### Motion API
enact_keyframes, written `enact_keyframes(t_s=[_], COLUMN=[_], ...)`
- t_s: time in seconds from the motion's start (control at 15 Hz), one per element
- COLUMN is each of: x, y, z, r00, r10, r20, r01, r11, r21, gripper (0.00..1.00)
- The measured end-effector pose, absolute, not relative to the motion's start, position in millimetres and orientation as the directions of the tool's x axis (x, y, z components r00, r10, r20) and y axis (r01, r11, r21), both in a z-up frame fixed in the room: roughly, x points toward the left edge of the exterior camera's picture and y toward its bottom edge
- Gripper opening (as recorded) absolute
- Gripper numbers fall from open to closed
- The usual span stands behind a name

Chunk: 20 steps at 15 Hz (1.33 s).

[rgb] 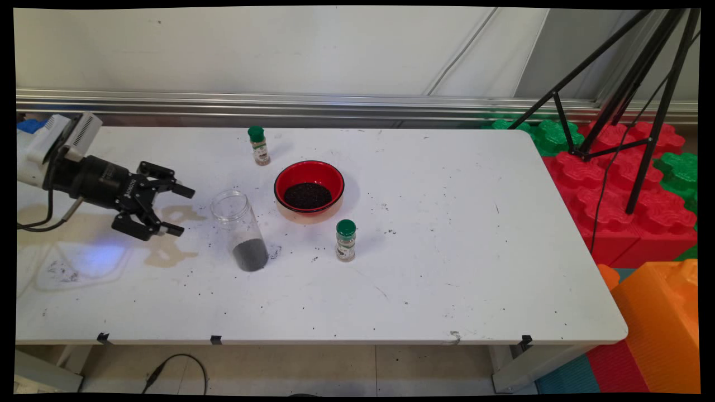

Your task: Pick up the black seasoning powder from the table

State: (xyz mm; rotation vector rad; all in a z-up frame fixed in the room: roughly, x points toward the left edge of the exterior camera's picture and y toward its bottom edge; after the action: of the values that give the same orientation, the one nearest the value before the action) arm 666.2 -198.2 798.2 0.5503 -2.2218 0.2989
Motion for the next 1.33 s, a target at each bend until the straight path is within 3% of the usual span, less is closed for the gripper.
enact_keyframes(t_s=[1.33], x=[611.8], y=[-225.6], z=[762.3], r00=[-0.523], r10=[-0.192], r20=[0.83], r01=[-0.369], r11=[0.929], r21=[-0.017], gripper=[1.0])
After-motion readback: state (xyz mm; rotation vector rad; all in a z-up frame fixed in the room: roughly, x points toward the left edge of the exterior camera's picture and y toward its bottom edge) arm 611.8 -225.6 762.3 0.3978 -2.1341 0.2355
